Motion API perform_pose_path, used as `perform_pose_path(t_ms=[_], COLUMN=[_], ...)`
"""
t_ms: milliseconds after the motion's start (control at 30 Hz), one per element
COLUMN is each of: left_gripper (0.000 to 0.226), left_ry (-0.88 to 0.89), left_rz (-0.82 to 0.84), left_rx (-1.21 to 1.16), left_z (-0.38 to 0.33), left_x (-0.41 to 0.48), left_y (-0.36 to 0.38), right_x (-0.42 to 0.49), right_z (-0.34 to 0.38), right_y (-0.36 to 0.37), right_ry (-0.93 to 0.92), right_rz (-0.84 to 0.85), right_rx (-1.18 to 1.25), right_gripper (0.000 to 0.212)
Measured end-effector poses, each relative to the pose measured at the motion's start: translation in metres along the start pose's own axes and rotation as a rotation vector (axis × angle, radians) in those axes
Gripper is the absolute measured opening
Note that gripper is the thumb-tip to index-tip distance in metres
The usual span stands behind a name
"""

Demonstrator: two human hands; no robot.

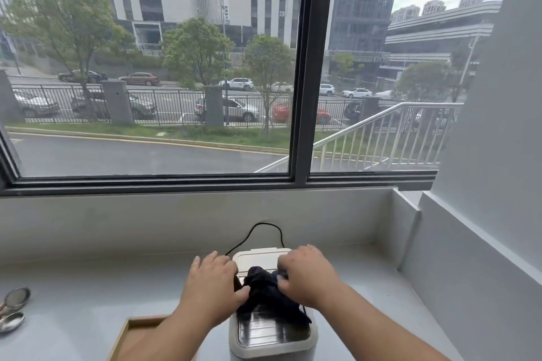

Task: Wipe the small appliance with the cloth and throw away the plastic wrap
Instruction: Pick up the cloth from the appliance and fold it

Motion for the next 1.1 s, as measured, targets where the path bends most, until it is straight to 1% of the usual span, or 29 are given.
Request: perform_pose_path(t_ms=[67, 167, 200, 367, 467, 567, 667, 733, 767, 867, 933, 1000, 1100], left_gripper=[0.057, 0.051, 0.05, 0.038, 0.044, 0.053, 0.06, 0.056, 0.05, 0.027, 0.02, 0.016, 0.021], left_ry=[0.023, 0.07, 0.088, 0.167, 0.223, 0.252, 0.276, 0.283, 0.289, 0.325, 0.331, 0.351, 0.396], left_rz=[0.037, 0.069, 0.074, 0.108, 0.116, 0.113, 0.09, 0.07, 0.056, 0.003, -0.023, -0.077, -0.15], left_rx=[-0.007, -0.019, -0.025, -0.076, -0.098, -0.164, -0.244, -0.316, -0.334, -0.314, -0.313, -0.3, -0.237], left_z=[0.002, 0.006, 0.007, 0.01, 0.011, 0.011, 0.007, 0.002, -0.001, -0.007, -0.008, -0.007, -0.006], left_x=[0.003, 0.008, 0.01, 0.023, 0.03, 0.038, 0.046, 0.05, 0.052, 0.056, 0.061, 0.067, 0.076], left_y=[0.002, 0.006, 0.008, 0.01, 0.008, 0.004, -0.003, -0.012, -0.017, -0.031, -0.041, -0.054, -0.074], right_x=[0.005, 0.014, 0.016, 0.021, 0.021, 0.022, 0.024, 0.024, 0.024, 0.023, 0.021, 0.017, 0.009], right_z=[0.006, 0.016, 0.019, 0.03, 0.033, 0.033, 0.032, 0.032, 0.031, 0.029, 0.024, 0.017, 0.006], right_y=[0.002, 0.005, 0.005, 0.008, 0.003, -0.011, -0.026, -0.036, -0.04, -0.054, -0.061, -0.065, -0.068], right_ry=[-0.015, -0.026, -0.027, 0.008, 0.054, 0.114, 0.176, 0.214, 0.227, 0.251, 0.263, 0.288, 0.346], right_rz=[0.0, 0.04, 0.052, 0.089, 0.071, 0.006, -0.016, -0.028, -0.041, -0.088, -0.098, -0.074, -0.02], right_rx=[0.022, 0.035, 0.035, 0.021, 0.04, 0.119, 0.212, 0.284, 0.304, 0.32, 0.306, 0.288, 0.294], right_gripper=[0.024, 0.038, 0.039, 0.028, 0.024, 0.019, 0.017, 0.018, 0.02, 0.026, 0.025, 0.026, 0.019])
Point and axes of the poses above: each hand's wrist, its own x-axis towards the middle knuckle, its own y-axis out of the palm, z = x × y, the point moved 3 cm from there along x, towards the middle knuckle, and after that the axes turned 9 degrees about -x, right-handed, at the moved point
